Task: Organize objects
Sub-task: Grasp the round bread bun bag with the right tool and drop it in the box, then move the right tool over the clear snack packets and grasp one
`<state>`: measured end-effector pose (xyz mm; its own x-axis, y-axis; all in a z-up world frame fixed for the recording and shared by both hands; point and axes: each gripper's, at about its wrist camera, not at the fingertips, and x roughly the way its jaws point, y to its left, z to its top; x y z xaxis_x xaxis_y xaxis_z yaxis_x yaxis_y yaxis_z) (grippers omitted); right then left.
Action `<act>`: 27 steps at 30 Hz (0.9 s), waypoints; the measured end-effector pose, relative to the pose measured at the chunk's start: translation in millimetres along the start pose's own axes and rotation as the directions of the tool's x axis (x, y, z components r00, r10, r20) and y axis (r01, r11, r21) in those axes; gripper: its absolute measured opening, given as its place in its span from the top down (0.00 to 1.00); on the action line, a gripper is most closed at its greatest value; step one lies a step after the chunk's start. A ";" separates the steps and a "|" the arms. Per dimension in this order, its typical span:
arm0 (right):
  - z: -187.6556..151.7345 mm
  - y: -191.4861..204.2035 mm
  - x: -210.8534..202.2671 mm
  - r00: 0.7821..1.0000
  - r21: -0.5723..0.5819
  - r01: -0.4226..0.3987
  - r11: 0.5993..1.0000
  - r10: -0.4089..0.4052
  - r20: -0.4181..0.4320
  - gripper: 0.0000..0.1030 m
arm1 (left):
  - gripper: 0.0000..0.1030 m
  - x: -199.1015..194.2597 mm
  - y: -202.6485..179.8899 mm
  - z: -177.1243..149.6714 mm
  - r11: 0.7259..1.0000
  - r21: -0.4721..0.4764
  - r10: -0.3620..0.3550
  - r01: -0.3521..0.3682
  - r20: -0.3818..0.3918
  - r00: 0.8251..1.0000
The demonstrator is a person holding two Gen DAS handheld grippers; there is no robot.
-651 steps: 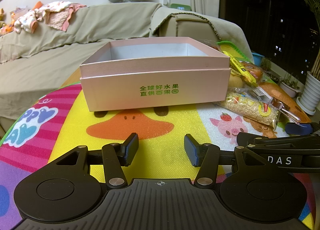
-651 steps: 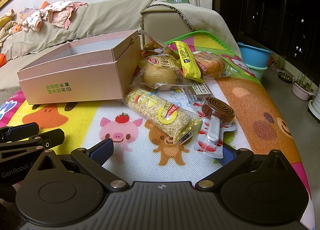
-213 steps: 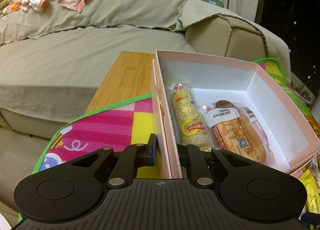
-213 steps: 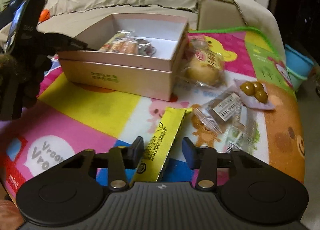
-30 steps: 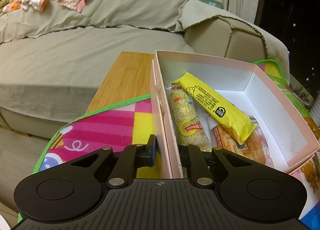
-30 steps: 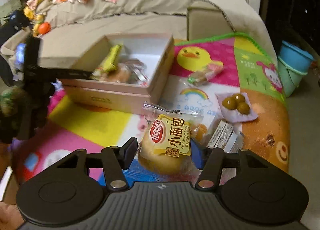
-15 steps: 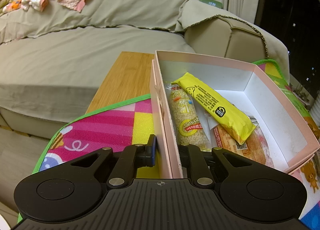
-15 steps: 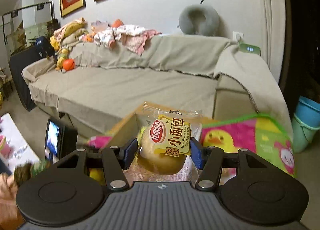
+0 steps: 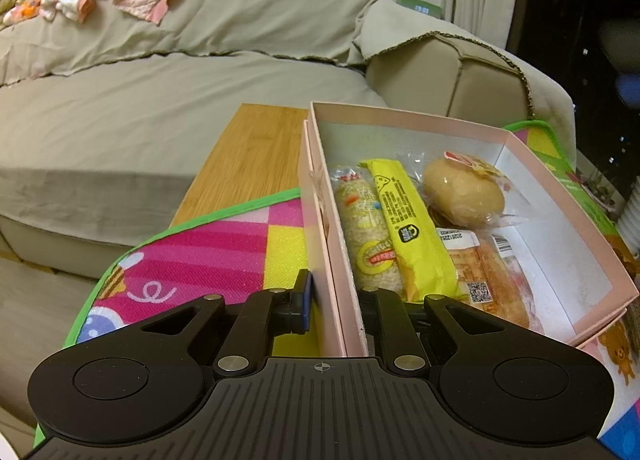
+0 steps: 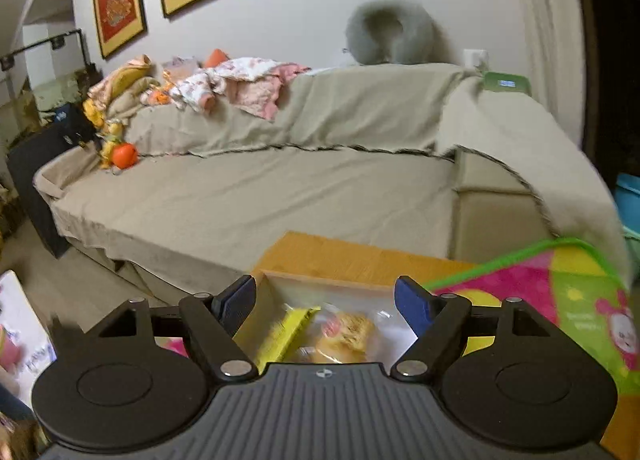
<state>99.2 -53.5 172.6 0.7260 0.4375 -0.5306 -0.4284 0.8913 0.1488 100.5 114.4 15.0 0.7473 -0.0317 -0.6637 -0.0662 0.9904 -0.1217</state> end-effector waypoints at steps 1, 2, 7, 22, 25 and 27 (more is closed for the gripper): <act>-7.2 -5.6 -5.8 1.000 -0.001 0.020 1.000 -0.020 -0.004 0.24 | 0.85 0.2 -0.1 0.1 1.000 -0.001 0.000 0.000 0.000 1.000; -13.9 -11.8 -11.6 0.999 -0.002 0.041 0.999 -0.041 -0.008 0.23 | 0.85 0.3 0.2 0.1 1.000 -0.002 0.000 0.000 0.000 1.000; -53.1 -47.8 -45.8 0.986 0.020 0.165 0.986 -0.164 -0.043 0.17 | 0.85 0.8 -0.2 0.7 1.000 -0.002 0.000 0.000 -0.001 1.000; -162.3 -116.5 -97.0 0.919 0.209 0.367 0.907 -0.319 -0.231 0.14 | 0.86 1.7 -0.4 0.5 1.000 0.009 0.010 -0.010 -0.008 1.000; -176.6 -111.6 -93.8 0.924 0.229 0.340 0.912 -0.279 -0.261 0.14 | 0.86 1.6 -0.3 0.3 1.000 0.008 0.009 -0.009 -0.007 1.000; -183.4 -104.9 -89.1 0.925 0.224 0.326 0.919 -0.260 -0.277 0.14 | 0.86 1.6 -0.4 0.4 1.000 0.008 0.009 -0.009 -0.008 1.000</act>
<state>-19.2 -207.8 51.2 0.6343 0.1395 -0.7604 -0.0368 0.9879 0.1506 102.0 114.1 14.2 0.7414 -0.0238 -0.6707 -0.0675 0.9917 -0.1098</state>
